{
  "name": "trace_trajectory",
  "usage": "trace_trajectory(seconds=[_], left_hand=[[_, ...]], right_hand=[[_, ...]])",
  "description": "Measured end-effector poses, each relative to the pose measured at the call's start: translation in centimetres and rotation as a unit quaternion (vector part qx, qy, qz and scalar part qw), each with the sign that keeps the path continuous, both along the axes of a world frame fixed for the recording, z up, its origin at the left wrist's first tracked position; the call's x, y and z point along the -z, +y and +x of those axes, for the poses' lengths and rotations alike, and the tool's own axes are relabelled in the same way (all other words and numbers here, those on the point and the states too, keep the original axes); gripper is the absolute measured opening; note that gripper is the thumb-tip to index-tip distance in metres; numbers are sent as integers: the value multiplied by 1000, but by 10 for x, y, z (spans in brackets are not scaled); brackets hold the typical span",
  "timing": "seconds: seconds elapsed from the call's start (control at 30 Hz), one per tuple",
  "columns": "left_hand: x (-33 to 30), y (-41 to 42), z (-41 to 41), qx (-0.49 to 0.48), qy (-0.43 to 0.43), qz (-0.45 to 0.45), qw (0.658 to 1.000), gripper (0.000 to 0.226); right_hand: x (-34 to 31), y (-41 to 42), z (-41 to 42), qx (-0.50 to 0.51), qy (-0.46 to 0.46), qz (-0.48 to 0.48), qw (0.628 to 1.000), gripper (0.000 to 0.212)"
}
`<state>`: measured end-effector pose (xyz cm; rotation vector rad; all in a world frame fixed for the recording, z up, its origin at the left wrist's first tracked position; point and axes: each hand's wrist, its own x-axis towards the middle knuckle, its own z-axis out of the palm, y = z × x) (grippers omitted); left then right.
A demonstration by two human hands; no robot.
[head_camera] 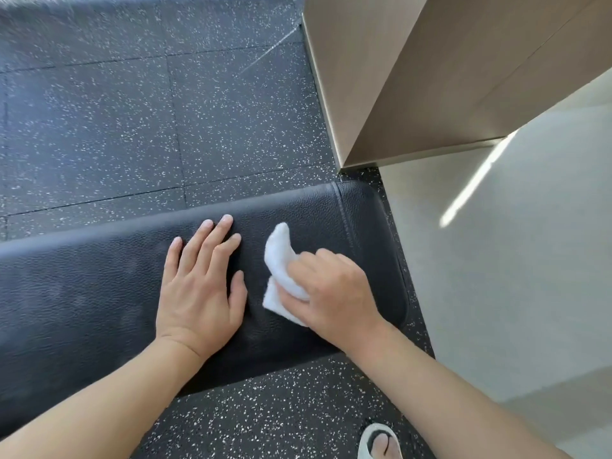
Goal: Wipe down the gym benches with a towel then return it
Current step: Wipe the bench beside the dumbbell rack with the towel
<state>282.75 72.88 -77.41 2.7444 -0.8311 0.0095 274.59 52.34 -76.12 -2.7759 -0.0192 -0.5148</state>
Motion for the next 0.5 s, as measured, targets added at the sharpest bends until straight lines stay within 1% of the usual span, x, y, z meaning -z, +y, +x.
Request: trace_trajectory(seconds=[0.07,0.17,0.23,0.33,0.43,0.5], left_hand=[[0,-1,1,-1,-3,-1,1000,51],[2,-1,1,-1,3,-3,1000,51],[1,0,0,-3,3,-4,1000,51],[1,-1,1,-2,3,-3,1000,51],[2,-1,1,-1,6,-4,1000,50],[2,-1,0,-2,2,-7,1000,50]], right_hand=[[6,-36,-28,-3,15,-9,1000,21],[5,-62,-25,86,43,-7,995,27],[3,-63,-3,141,44,7,989,31],[1,-70,49,201,61,40,977,30],[-2,-91,114,272,117,62,953,33],[1,-99,139,269,168,57,947,33]])
